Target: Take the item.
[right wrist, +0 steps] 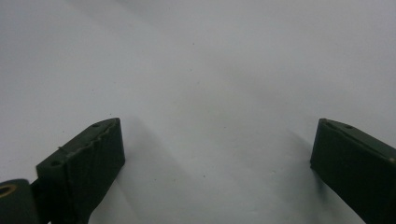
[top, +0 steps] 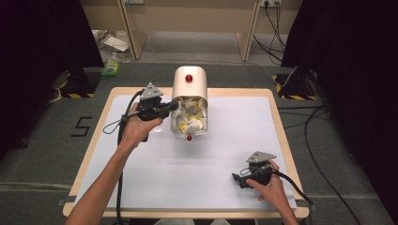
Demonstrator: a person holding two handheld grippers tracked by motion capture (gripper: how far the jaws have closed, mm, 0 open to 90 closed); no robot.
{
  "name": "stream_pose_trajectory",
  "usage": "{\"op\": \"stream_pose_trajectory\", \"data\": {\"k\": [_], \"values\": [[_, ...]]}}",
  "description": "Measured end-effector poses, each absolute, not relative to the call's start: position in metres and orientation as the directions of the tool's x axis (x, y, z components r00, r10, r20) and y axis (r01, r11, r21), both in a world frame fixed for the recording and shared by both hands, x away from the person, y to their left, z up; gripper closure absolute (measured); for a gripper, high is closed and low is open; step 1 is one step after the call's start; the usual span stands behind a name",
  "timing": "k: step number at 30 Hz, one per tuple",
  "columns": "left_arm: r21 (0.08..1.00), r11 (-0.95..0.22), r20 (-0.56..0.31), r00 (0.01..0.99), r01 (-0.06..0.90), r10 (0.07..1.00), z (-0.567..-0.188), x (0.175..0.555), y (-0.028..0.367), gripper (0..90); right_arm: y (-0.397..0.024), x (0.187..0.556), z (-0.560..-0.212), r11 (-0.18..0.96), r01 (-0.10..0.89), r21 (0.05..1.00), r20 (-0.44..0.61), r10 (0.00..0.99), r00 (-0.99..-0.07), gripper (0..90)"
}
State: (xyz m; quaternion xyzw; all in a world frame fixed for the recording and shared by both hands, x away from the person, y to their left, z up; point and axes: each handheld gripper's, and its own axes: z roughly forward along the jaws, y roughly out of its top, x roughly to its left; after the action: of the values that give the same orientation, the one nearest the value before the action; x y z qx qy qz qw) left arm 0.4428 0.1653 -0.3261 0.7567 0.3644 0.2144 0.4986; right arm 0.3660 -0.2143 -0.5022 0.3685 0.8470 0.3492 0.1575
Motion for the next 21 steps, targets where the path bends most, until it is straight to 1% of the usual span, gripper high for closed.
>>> {"op": "stream_pose_trajectory", "data": {"k": [12, 21], "values": [[0.92, -0.197, -0.042, 0.585, 0.339, 0.81, -0.325, 0.45, 0.197, 89.5, -0.214, 0.366, -0.502, 0.485, 0.514, 0.708, -0.01, 0.734, -0.679, 3.6], [0.927, -0.171, -0.047, 0.553, 0.334, 0.832, -0.33, 0.46, 0.207, 89.5, -0.214, 0.366, -0.502, 0.485, 0.514, 0.708, -0.01, 0.734, -0.679, 3.6]]}}
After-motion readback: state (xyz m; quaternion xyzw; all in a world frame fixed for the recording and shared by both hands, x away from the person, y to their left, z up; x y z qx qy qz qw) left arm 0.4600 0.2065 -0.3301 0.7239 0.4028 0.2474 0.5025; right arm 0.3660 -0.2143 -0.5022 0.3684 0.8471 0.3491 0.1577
